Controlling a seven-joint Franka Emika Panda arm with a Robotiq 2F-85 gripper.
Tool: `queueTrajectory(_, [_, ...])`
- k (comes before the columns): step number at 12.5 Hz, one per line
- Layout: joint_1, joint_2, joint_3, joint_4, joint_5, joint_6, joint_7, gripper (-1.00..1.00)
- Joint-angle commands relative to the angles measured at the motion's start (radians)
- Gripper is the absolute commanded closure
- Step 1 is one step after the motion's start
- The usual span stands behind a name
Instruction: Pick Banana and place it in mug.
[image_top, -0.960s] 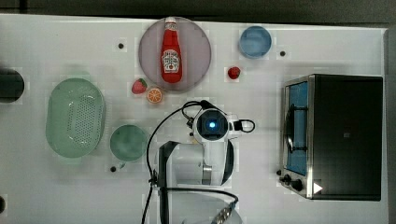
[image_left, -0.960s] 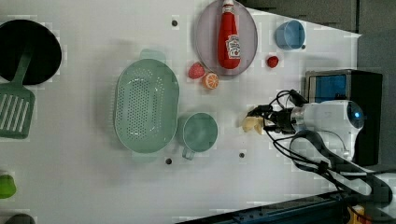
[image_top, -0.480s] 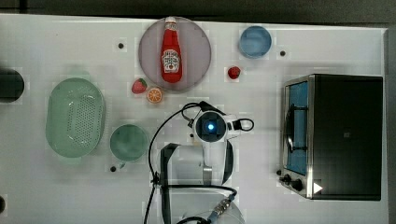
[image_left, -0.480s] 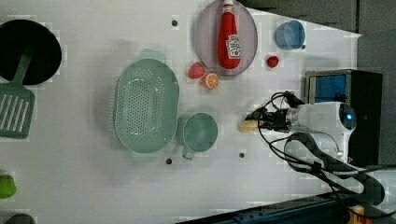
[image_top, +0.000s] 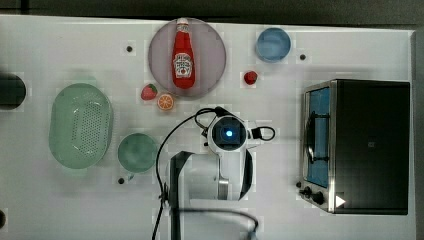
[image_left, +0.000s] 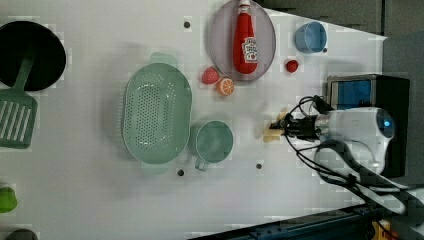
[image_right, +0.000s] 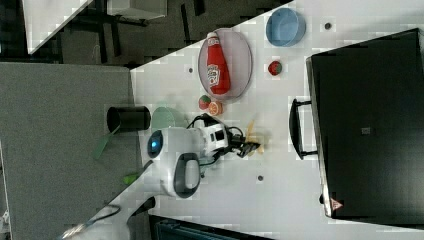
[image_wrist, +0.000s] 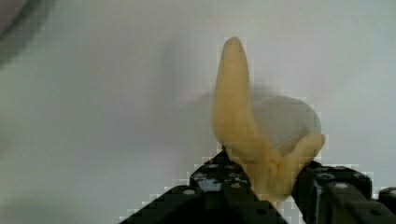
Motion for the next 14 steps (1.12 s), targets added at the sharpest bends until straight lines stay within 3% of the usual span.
queueTrajectory(1, [-0.006,-0.287,-0.004,0.019,-0.011,-0.166,-0.024,0.43])
queueTrajectory(5, [0.000,-0.481,0.012,0.087,-0.011,-0.442,-0.011,0.43])
queueTrajectory(8, [0.025,-0.563,0.089,0.107,-0.007,-0.487,0.056,0.43])
queueTrajectory(14, [0.070,-0.553,0.334,0.110,0.005,-0.514,0.493,0.43])
